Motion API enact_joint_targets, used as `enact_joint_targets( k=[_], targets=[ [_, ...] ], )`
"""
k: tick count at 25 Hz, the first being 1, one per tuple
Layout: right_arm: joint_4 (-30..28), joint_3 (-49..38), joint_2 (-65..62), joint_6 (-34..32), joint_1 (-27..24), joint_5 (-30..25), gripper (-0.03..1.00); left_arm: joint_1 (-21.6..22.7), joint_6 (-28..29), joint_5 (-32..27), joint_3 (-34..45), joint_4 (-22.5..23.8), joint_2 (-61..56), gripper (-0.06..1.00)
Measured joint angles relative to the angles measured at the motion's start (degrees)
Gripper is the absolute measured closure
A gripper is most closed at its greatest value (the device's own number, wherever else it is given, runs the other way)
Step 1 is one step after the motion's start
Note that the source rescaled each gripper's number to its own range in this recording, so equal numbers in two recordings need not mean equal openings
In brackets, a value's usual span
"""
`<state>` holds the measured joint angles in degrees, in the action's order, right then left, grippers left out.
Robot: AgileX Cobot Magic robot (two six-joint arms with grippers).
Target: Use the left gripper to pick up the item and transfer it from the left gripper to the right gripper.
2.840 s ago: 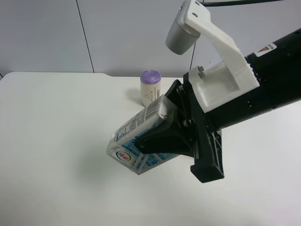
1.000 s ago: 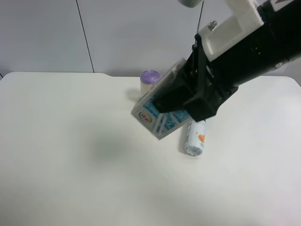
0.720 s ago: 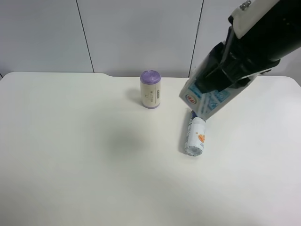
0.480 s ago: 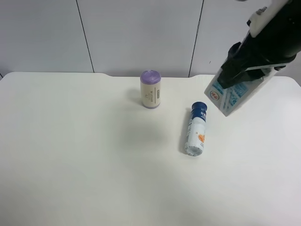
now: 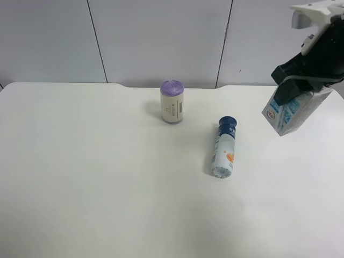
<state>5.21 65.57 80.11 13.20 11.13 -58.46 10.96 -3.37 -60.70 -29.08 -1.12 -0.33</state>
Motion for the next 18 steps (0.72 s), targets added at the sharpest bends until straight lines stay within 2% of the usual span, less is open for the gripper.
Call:
enact_joint_targets(
  k=[9, 18],
  targets=[
    [1.31, 0.00, 10.25, 0.24, -6.92, 2.40, 0.97, 0.00, 0.00, 0.00, 0.00, 0.00, 0.00, -0.05],
    [1.26, 0.07, 19.58, 5.25, -7.90, 6.69, 0.97, 0.00, 0.00, 0.00, 0.00, 0.00, 0.00, -0.05]
  ],
)
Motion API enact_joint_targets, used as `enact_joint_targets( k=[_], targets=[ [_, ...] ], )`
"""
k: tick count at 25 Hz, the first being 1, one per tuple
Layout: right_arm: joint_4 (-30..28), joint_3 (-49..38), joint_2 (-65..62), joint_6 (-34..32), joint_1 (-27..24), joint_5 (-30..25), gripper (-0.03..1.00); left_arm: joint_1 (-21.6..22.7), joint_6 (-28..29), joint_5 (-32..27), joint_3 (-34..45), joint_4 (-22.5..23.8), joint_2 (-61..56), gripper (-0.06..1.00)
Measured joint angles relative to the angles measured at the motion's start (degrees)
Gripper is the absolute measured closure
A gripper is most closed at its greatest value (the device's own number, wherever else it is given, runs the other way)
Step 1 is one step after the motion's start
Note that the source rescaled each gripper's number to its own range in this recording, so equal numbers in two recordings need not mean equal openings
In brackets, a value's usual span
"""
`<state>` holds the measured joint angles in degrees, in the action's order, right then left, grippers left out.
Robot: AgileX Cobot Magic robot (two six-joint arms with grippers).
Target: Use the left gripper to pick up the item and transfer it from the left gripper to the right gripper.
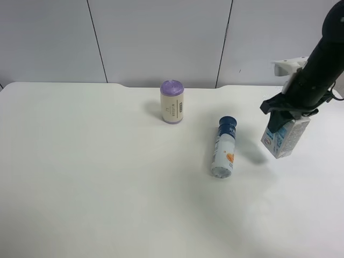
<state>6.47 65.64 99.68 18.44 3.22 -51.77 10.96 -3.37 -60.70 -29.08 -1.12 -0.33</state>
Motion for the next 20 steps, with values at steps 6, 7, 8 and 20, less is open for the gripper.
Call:
enact_joint_targets(
  k=[6, 7, 8, 20],
  targets=[
    [0.19, -3.62, 1.07, 2.21, 0.00, 5.72, 0.97, 0.00, 0.00, 0.00, 0.00, 0.00, 0.00, -0.05],
    [0.35, -4.87, 1.07, 2.36, 0.00, 6.89, 0.97, 0.00, 0.00, 0.00, 0.00, 0.00, 0.00, -0.05],
    [0.60, -5.84, 1.07, 2.43, 0.00, 8.05, 0.97, 0.00, 0.00, 0.00, 0.00, 0.00, 0.00, -0.05],
    [3.21, -9.31, 1.07, 4.32, 0.00, 14.06, 0.97, 0.00, 0.00, 0.00, 0.00, 0.00, 0.00, -0.05]
  ],
)
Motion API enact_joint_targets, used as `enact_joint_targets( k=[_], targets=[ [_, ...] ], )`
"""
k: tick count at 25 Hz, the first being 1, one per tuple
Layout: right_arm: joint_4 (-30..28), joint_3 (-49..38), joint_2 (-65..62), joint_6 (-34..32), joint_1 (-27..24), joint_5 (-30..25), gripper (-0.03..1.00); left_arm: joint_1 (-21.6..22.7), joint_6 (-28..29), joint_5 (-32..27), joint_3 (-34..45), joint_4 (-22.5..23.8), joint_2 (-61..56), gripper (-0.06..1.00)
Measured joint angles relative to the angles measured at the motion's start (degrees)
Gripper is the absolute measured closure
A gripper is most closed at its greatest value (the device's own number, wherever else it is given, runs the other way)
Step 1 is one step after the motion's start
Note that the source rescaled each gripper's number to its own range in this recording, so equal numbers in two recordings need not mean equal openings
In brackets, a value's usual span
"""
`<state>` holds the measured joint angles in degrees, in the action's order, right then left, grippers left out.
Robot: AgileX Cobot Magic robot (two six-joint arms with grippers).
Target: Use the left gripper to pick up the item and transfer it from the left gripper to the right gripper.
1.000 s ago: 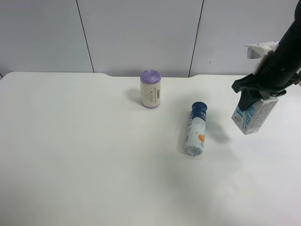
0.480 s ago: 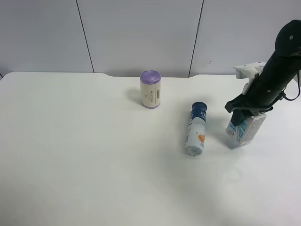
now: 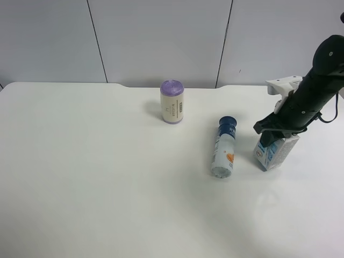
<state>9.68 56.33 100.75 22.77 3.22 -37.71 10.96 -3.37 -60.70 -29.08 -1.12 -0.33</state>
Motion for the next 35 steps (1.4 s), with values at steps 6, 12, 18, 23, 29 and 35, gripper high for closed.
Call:
enact_joint_targets(
  k=[6, 12, 18, 23, 29, 35],
  targets=[
    [1.51, 0.00, 0.00, -0.11, 0.00, -0.05, 0.23, 0.00, 0.00, 0.00, 0.00, 0.00, 0.00, -0.05],
    [1.64, 0.50, -0.71, -0.11, 0.00, -1.07, -0.02, 0.00, 0.00, 0.00, 0.00, -0.04, 0.00, -0.05],
    [1.63, 5.80, -7.82, -2.33, 0.00, -10.71, -0.03, 0.00, 0.00, 0.00, 0.00, -0.04, 0.00, -0.05],
    [1.58, 7.38, -17.87, -4.03, 0.00, -18.49, -0.03, 0.00, 0.00, 0.00, 0.00, -0.04, 0.00, -0.05],
    [1.53, 7.43, -33.83, -4.19, 0.00, -27.55, -0.03, 0.00, 0.00, 0.00, 0.00, -0.04, 0.00, -0.05],
    [1.53, 5.08, -52.33, -7.72, 0.00, -31.59, -0.03, 0.00, 0.00, 0.00, 0.00, -0.04, 0.00, -0.05]
  ],
)
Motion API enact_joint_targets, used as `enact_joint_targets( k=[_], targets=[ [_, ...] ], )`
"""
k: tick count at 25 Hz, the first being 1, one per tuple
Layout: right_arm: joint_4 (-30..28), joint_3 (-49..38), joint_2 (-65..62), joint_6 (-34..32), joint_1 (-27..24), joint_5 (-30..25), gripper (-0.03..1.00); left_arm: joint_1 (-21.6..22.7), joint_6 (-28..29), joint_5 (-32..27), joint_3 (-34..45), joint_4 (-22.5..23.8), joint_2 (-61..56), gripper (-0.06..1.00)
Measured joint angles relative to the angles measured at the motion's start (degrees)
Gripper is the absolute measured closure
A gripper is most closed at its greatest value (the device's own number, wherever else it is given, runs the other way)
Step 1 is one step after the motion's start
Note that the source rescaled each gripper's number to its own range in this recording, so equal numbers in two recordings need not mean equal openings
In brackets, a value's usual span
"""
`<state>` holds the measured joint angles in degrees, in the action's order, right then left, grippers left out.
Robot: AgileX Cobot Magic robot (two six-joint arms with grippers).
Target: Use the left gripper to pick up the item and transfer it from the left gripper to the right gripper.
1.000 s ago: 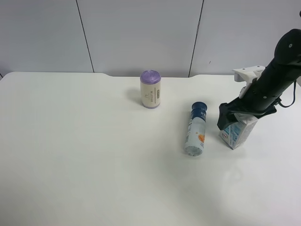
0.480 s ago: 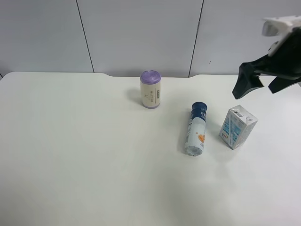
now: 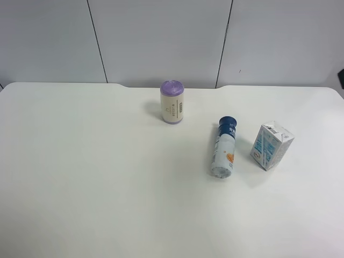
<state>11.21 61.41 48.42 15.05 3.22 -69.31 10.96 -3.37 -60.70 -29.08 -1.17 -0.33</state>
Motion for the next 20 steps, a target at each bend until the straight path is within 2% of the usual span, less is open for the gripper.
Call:
enact_joint_targets(
  k=[9, 13, 20],
  targets=[
    [-0.11, -17.14, -25.11, -2.36, 0.00, -0.50, -0.03, 0.00, 0.00, 0.00, 0.00, 0.00, 0.00, -0.05],
    [-1.92, -23.65, -33.79, -3.20, 0.00, 0.41, -0.03, 0.00, 0.00, 0.00, 0.00, 0.00, 0.00, -0.05],
    [-5.62, -28.18, -44.88, -5.89, 0.00, 3.56, -0.03, 0.00, 0.00, 0.00, 0.00, 0.00, 0.00, -0.05]
  ],
)
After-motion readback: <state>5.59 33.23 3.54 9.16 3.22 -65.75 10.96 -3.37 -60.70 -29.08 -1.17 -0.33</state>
